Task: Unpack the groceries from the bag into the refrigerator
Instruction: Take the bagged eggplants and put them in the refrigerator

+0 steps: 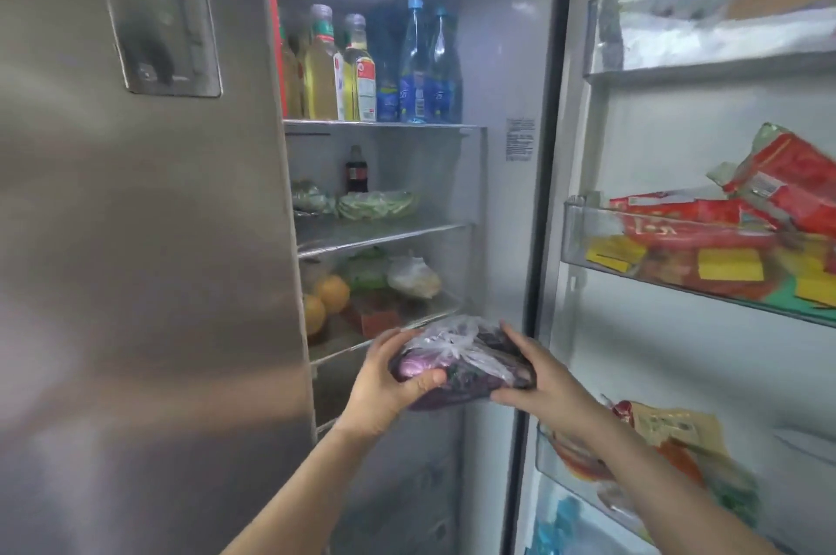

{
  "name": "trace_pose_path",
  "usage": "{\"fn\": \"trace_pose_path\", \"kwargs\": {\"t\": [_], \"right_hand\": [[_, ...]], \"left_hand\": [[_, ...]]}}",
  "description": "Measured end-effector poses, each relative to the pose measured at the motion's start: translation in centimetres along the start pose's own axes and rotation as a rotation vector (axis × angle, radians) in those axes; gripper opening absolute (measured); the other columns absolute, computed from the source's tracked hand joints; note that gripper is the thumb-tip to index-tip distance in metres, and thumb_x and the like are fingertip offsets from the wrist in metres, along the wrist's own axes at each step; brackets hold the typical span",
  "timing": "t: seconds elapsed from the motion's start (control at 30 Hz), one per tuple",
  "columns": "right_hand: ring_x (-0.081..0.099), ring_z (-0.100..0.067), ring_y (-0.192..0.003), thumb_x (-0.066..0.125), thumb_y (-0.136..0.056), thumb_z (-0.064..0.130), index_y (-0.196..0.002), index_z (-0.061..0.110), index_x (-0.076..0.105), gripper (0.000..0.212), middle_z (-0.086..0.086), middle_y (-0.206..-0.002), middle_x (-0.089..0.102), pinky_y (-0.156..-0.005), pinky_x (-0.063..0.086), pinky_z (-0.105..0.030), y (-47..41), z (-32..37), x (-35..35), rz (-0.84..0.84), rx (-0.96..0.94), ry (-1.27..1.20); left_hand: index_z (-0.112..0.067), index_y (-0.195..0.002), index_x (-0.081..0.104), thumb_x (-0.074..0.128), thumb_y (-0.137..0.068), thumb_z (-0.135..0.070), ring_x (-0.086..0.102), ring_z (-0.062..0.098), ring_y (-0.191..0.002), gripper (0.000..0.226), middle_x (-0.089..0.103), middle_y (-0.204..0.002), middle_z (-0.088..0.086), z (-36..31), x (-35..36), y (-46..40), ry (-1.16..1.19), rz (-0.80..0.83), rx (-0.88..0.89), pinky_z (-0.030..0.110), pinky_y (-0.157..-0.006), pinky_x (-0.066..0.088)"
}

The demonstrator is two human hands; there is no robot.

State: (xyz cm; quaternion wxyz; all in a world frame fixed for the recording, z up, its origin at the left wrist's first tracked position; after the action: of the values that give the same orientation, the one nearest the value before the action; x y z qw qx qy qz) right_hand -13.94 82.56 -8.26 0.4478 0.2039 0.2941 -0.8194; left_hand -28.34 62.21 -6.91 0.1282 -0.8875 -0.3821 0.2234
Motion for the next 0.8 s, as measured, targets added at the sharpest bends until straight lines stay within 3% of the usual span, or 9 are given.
{"fn": "trace_pose_path", "kwargs": {"t": [0.07,0.17,0.3,0.37,0.5,0.6,0.67,0.73,0.8], "right_hand": [[0.044,-0.004,-0.124,0.084,-0.070,0.020,-0.139,0.039,0.026,0.092,-0.003,-0.137,0.042,-0.098,0.028,-0.003,-4.9,-1.6,0.0,0.046,-0.059,0.009],[0.042,-0.010,-0.130,0.080,-0.063,0.042,-0.136,0.045,0.024,0.093,-0.002,-0.139,0.042,-0.108,0.029,-0.017,-11.5,-3.7,0.8,0.121,-0.119,-0.002],[0.039,0.003,-0.124,0.075,-0.057,0.053,-0.141,0.033,0.026,0.100,-0.004,-0.134,0.042,-0.102,0.023,-0.005,-18.3,-5.6,2.8,0.152,-0.213,-0.015],[0.034,0.012,-0.121,0.077,-0.052,0.064,-0.144,0.026,0.028,0.111,-0.004,-0.133,0.042,-0.102,0.023,-0.003,-21.1,-6.6,4.0,0.138,-0.234,-0.045],[0.042,-0.008,-0.125,0.060,-0.054,0.086,-0.144,0.019,0.036,0.116,-0.002,-0.134,0.042,-0.105,0.027,-0.013,-25.4,-8.9,6.4,0.078,-0.232,-0.053],[0.049,-0.017,-0.118,0.070,-0.052,0.071,-0.144,0.020,0.041,0.109,-0.007,-0.130,0.045,-0.102,0.040,-0.027,-27.6,-10.0,8.4,-0.003,-0.164,-0.054],[0.057,-0.023,-0.108,0.075,-0.054,0.053,-0.142,0.028,0.040,0.098,-0.010,-0.125,0.051,-0.094,0.050,-0.038,-28.6,-10.6,10.2,-0.082,-0.103,-0.035],[0.058,-0.028,-0.103,0.084,-0.055,0.035,-0.143,0.031,0.037,0.100,-0.012,-0.124,0.051,-0.089,0.052,-0.040,-29.1,-10.7,11.9,-0.175,-0.032,-0.032],[0.053,-0.035,-0.109,0.087,-0.059,0.019,-0.145,0.022,0.036,0.100,-0.019,-0.129,0.045,-0.096,0.047,-0.039,-29.0,-9.7,12.8,-0.253,0.039,0.000]], "left_hand": [[-0.042,-0.117,0.053,0.072,-0.051,-0.065,0.040,-0.009,-0.122,0.072,0.039,-0.138,-0.011,1.5,0.5,-3.0,-0.043,-0.070,-0.050,0.014,-0.104,0.027],[-0.039,-0.120,0.054,0.071,-0.053,-0.065,0.036,0.000,-0.128,0.074,0.036,-0.140,-0.011,4.1,1.0,-7.0,-0.057,-0.186,-0.130,0.019,-0.105,0.024],[-0.029,-0.122,0.054,0.080,-0.073,-0.034,0.038,0.006,-0.126,0.056,0.037,-0.136,-0.005,7.1,0.6,-11.9,-0.110,-0.287,-0.205,0.022,-0.107,0.027],[-0.025,-0.121,0.057,0.080,-0.069,-0.042,0.042,0.009,-0.124,0.060,0.041,-0.132,-0.002,8.5,0.1,-13.9,-0.131,-0.319,-0.242,0.021,-0.106,0.029],[-0.033,-0.112,0.056,0.062,-0.049,-0.067,0.036,0.009,-0.131,0.072,0.039,-0.139,-0.003,11.0,-0.9,-18.2,-0.205,-0.318,-0.307,0.020,-0.109,0.024],[-0.040,-0.117,0.051,0.061,-0.055,-0.065,0.033,0.009,-0.135,0.068,0.032,-0.147,-0.005,13.3,-1.2,-21.5,-0.270,-0.213,-0.362,0.025,-0.114,0.024],[-0.029,-0.135,0.048,0.063,-0.073,-0.055,0.025,0.014,-0.141,0.069,0.026,-0.154,0.002,14.8,-0.9,-23.2,-0.354,-0.196,-0.382,0.029,-0.116,0.021],[-0.026,-0.145,0.035,0.061,-0.088,-0.037,0.017,0.020,-0.145,0.064,0.014,-0.158,0.007,16.0,-0.6,-24.4,-0.410,-0.326,-0.400,0.031,-0.117,0.018],[-0.031,-0.146,0.029,0.057,-0.092,-0.032,0.014,0.026,-0.145,0.061,0.007,-0.159,0.010,16.5,-0.1,-25.2,-0.390,-0.451,-0.426,0.035,-0.117,0.017]]}}
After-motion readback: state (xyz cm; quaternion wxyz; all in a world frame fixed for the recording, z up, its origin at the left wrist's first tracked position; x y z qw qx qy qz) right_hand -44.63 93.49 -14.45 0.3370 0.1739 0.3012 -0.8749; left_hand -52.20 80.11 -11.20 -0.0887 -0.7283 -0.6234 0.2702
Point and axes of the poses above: each hand's wrist, its own y-axis away from the middle knuckle, its own x-axis out of the palm, z = x × y, the point moved 2 cm from there along -y, towards the middle knuckle
